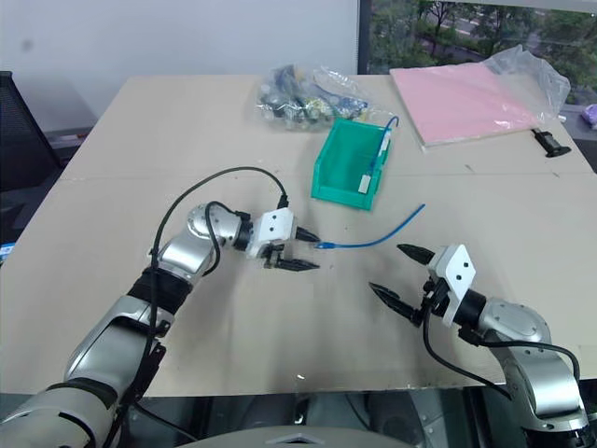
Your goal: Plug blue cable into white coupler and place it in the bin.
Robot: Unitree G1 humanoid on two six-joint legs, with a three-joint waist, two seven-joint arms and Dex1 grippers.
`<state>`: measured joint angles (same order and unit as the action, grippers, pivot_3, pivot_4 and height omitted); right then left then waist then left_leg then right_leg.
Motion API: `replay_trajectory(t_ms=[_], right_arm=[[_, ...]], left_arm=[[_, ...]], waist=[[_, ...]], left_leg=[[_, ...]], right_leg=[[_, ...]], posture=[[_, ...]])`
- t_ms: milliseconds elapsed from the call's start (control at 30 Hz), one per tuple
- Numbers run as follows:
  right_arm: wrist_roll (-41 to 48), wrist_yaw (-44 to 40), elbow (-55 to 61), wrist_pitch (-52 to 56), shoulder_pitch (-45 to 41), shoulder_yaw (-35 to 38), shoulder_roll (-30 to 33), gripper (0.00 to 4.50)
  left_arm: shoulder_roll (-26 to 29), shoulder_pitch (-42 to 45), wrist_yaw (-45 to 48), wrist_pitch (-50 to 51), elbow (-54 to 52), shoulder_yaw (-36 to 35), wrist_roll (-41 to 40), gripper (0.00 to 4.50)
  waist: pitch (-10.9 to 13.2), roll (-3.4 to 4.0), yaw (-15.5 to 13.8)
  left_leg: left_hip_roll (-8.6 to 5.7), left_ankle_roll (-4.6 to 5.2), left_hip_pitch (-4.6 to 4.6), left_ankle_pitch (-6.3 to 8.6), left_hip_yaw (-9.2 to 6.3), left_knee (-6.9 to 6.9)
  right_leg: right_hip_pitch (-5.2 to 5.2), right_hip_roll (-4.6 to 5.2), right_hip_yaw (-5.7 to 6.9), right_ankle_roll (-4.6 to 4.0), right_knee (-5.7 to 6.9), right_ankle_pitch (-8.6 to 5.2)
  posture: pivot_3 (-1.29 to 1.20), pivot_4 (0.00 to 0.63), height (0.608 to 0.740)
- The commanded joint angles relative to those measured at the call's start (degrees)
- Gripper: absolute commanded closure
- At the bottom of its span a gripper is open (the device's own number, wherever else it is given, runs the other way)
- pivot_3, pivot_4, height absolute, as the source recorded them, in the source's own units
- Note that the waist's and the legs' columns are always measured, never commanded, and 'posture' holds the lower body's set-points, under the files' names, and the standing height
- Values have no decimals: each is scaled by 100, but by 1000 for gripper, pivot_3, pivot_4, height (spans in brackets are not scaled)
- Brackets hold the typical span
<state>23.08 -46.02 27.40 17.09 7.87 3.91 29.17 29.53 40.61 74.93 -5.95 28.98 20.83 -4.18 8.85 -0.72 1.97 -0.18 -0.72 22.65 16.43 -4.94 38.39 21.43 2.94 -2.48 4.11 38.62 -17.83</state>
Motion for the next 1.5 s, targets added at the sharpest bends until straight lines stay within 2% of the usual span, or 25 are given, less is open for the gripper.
replay_trajectory(t_ms=[33, 100, 133, 167, 267, 333, 467, 600, 767, 867, 1067, 1100, 1133, 1167, 1267, 1400, 1500], right_arm=[[41, 192, 303, -96, 74, 71, -27, 0], [49, 297, 404, -44, 98, 45, -38, 0], [56, 341, 453, -11, 109, 32, -34, 0], [67, 384, 495, 36, 129, 19, -25, 0], [413, 450, 679, 575, 267, -26, 48, 0], [980, 563, 840, 1069, 355, -4, -63, 0], [2296, 936, 804, 1824, 310, 72, -545, 0], [3310, 1313, 555, 2208, -73, 249, -967, 0], [3744, 1480, 275, 2145, -549, 336, -1273, 0], [3864, 1340, 249, 2115, -744, 268, -1330, 0], [3861, 1216, 140, 2033, -934, 143, -1386, 0], [3880, 1229, 144, 2025, -967, 145, -1405, 413], [3883, 1229, 144, 2002, -994, 154, -1423, 536], [3898, 1247, 142, 1983, -1015, 171, -1447, 925], [3915, 1249, 134, 1975, -1052, 192, -1436, 2240], [3896, 1210, 111, 1952, -1062, 178, -1412, 4340], [3863, 1150, 108, 1963, -1056, 108, -1368, 4429]], left_arm=[[-40, 94, 90, -280, 412, 36, 227, 2864], [-91, 105, 150, -319, 496, 57, 234, 3706], [-113, 99, 180, -319, 510, 62, 233, 4271], [-134, 95, 189, -317, 517, 54, 234, 4427], [-256, 80, 179, -117, 434, -68, 76, 4427], [-432, 44, 172, 433, 135, -274, -294, 4427], [-875, -167, 14, 2552, -1159, -862, -1688, 4427], [-1048, -326, -337, 3788, -2002, -1236, -2454, 4427], [-1130, -267, -562, 4868, -2344, -1586, -3215, 4427], [-992, -310, -447, 5329, -2528, -1629, -3530, 4427], [-784, -401, -281, 5513, -2625, -1510, -3642, 4427], [-779, -405, -267, 5507, -2619, -1497, -3641, 4500], [-787, -400, -265, 5502, -2603, -1493, -3639, 4500], [-794, -393, -258, 5501, -2588, -1493, -3646, 4500], [-800, -379, -229, 5486, -2556, -1473, -3650, 4500], [-819, -371, -203, 5464, -2524, -1453, -3636, 4500], [-837, -359, -200, 5432, -2493, -1450, -3627, 4500]], waist=[[-2, -3, 2], [-2, -3, 6], [-2, -2, 18], [-3, -3, 21], [-3, -4, 7], [-4, -5, -12], [-3, -8, 9], [-6, -6, 41], [-7, -8, 41], [-7, -7, 36], [-8, -7, 42], [-8, -7, 41], [-8, -7, 40], [-8, -7, 35], [-8, -7, 35], [-7, -7, 38], [-8, -7, 39]], left_leg=[[0, 0, 0, 0, -2, 0], [-1, -1, 0, 0, -4, 1], [-4, -1, 0, 0, -9, 1], [-11, -3, -1, -2, -16, 0], [-22, -8, -2, -5, -27, -1], [-24, -8, -2, -5, -32, -1], [-29, -7, 4, -4, -58, 2], [-26, -5, -1, -3, -70, 3], [-31, -6, -8, -4, -69, 4], [-33, -11, -7, -7, -70, 4], [-37, -12, -7, -7, -76, 2], [-37, -13, -8, -7, -75, 2], [-37, -13, -8, -7, -76, 2], [-37, -13, -8, -8, -76, 3], [-38, -13, -8, -7, -77, 3], [-39, -13, -8, -7, -76, 2], [-39, -13, -8, -7, -76, 2]], right_leg=[[0, 0, 0, 0, 0, 0], [0, 0, 1, 0, 0, 0], [0, -1, 0, 0, 0, 0], [1, -1, -2, 0, 0, 0], [0, 0, -2, 1, -1, -1], [-1, 1, -1, 1, 0, -1], [0, 7, 0, 1, 1, -1], [3, 6, -2, 0, 18, -1], [2, 5, -4, 0, 21, -1], [3, 5, -3, 1, 20, -1], [4, 5, -4, 1, 19, -1], [5, 5, -5, 0, 19, -1], [5, 5, -5, 0, 20, -1], [5, 5, -5, 0, 20, -1], [5, 6, -5, 0, 19, -1], [5, 6, -5, 0, 19, -1], [6, 6, -5, 0, 20, -1]], posture=[[0, 150, 739], [0, 150, 739], [0, 150, 739], [0, 150, 739], [0, 150, 739], [0, 150, 739], [0, 150, 739], [0, 150, 739], [0, 150, 739], [0, 150, 739], [0, 150, 739], [0, 150, 739], [0, 150, 739], [0, 150, 739], [0, 150, 739], [0, 150, 739], [0, 150, 739]])
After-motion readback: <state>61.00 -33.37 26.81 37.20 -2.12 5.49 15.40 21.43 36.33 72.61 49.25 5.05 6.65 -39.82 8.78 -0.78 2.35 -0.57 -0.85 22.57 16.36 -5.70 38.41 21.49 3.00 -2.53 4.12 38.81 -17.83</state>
